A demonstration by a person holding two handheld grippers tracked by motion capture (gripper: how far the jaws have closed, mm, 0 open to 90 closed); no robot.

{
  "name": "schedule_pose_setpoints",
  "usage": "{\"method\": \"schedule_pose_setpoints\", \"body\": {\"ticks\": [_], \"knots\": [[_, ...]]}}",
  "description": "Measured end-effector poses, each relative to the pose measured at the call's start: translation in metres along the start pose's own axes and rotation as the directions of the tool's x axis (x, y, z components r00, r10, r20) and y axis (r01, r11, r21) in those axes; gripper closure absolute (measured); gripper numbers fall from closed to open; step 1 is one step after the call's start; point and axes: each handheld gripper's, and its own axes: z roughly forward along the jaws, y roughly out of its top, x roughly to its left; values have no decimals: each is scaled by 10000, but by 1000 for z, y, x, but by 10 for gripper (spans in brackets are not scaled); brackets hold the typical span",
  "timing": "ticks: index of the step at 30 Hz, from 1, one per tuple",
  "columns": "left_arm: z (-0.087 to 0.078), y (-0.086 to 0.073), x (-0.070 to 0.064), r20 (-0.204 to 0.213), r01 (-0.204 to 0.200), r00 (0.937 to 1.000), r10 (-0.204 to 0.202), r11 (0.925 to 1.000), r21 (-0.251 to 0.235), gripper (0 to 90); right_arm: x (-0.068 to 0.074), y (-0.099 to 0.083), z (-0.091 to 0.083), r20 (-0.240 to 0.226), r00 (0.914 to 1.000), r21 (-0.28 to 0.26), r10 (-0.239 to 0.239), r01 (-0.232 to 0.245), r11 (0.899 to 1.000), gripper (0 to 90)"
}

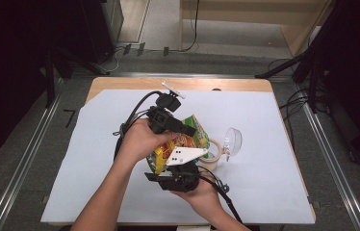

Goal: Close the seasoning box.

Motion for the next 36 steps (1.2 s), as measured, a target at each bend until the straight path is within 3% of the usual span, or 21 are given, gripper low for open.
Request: {"method": "schedule_pose_setpoints", "body": {"ticks": [16,20,28,36], "knots": [[-3,1,-2,-85,-36,10000,34,9997,-252,791,1,2,-1,101,9999,-34,-54,55,10000,688],[-1,1,-6,-301,-242,9993,234,9994,-255,802,1,1,0,84,10000,-22,38,-38,10000,687],[-4,1,-15,-353,-566,9979,552,9975,-419,802,1,0,-1,258,9996,-96,-70,72,9999,697],[-3,1,-16,-442,-566,9975,548,9976,-402,788,1,1,-1,-6,9997,-214,237,-237,9995,703]]}}
